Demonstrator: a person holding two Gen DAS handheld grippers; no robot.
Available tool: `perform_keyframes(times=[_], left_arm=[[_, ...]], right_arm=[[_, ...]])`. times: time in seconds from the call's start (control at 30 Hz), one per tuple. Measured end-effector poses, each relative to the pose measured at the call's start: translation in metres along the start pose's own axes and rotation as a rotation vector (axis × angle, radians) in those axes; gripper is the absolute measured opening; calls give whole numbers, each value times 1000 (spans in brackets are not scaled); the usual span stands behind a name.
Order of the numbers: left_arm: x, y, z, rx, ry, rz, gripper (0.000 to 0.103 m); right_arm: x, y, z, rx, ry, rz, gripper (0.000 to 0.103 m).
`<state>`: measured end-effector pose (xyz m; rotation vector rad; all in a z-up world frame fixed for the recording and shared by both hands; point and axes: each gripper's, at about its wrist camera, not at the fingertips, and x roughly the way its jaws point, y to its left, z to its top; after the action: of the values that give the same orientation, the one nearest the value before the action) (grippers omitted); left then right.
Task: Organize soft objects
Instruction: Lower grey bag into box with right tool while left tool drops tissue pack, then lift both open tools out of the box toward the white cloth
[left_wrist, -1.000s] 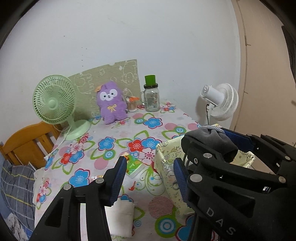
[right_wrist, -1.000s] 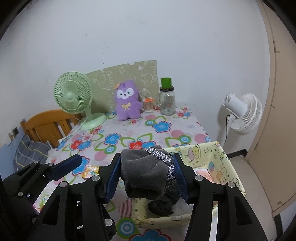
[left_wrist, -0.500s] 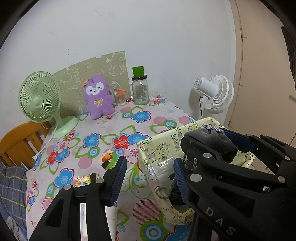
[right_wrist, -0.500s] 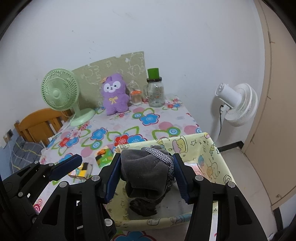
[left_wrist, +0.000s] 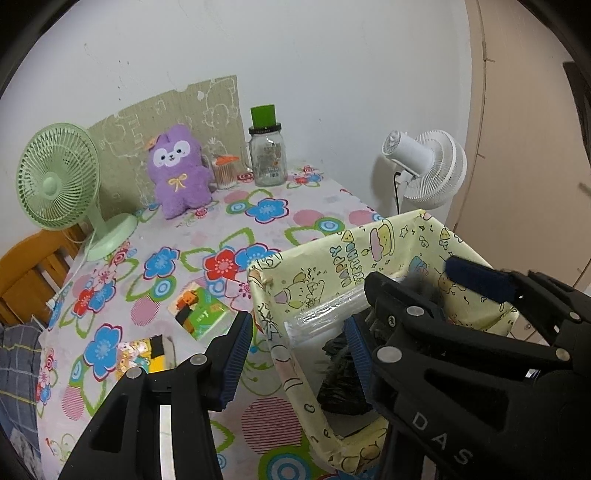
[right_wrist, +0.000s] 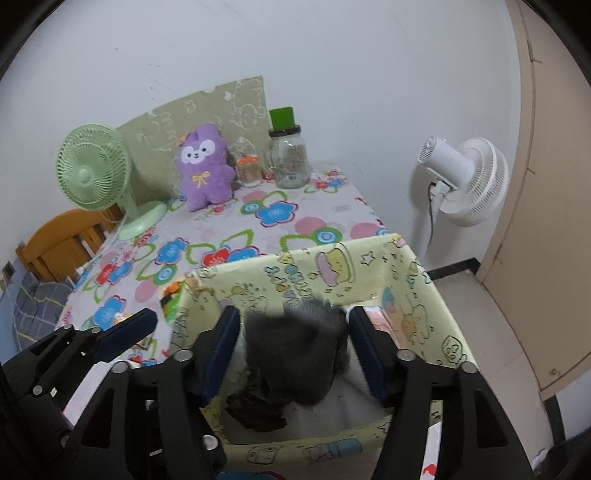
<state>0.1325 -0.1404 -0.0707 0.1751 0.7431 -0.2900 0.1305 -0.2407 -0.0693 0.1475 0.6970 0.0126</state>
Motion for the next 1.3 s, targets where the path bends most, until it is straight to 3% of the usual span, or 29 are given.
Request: perform_keyframes(times=[0.1,0.17,0.3,0.83,1.3], left_arm=[[1,0,-1,-10,-6,-4,81],[-1,0,-1,-11,-15,-1,90],[-2,2,-3,-12,-13,-5,96],[-22,25,-16,-32,-16,16,97],[-56,59,-23,-22,-47,56,97]], right_arm=[[1,-3,-1,3,-11,-37,87],[0,-4,-2,8,-22,-43,89],[1,-5,-2,16,-15,-48,91],[-11,23,-10,-16,-20,-43,92],[-33,73,-8,-51,-64,12,92]])
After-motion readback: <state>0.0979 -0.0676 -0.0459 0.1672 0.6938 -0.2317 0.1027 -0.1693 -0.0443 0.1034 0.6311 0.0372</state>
